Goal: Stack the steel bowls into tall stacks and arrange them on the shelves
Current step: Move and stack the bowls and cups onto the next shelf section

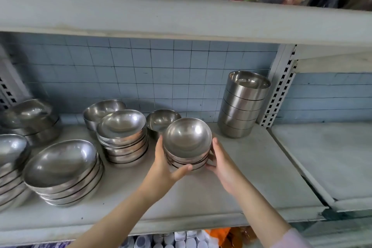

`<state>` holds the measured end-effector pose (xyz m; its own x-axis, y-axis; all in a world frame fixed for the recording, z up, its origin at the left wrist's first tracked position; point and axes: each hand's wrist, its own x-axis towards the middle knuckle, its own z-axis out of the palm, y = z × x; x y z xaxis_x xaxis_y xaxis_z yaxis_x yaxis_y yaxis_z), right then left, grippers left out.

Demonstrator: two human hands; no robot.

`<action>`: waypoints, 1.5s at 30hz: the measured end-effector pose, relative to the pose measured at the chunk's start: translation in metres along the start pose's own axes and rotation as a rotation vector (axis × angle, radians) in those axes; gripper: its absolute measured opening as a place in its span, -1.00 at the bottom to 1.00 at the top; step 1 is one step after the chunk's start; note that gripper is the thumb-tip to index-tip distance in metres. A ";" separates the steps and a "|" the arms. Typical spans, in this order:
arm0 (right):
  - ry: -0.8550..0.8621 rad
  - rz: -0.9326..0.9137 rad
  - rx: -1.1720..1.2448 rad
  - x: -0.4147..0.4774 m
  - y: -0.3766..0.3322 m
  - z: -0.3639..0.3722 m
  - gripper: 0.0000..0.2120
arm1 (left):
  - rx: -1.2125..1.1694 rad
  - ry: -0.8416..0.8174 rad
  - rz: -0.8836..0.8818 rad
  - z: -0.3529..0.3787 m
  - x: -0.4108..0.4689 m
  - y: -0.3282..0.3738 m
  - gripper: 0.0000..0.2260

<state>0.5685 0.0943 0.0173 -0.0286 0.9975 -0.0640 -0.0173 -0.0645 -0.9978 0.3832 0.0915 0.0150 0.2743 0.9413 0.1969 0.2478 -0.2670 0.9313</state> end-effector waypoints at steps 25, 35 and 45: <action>0.056 -0.115 -0.299 -0.011 -0.003 -0.030 -0.31 | 0.156 -0.091 -0.013 -0.017 0.028 -0.022 -0.04; 0.077 -0.116 -0.289 -0.010 0.003 -0.029 -0.43 | 0.167 -0.099 0.030 -0.015 0.031 -0.033 -0.06; 0.060 -0.113 -0.305 -0.010 -0.001 -0.029 -0.36 | 0.245 -0.054 0.060 -0.009 0.027 -0.045 0.00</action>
<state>0.5981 0.0853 0.0185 0.0153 0.9983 0.0556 0.2836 0.0490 -0.9577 0.3707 0.1312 -0.0190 0.3429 0.9115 0.2271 0.4451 -0.3706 0.8152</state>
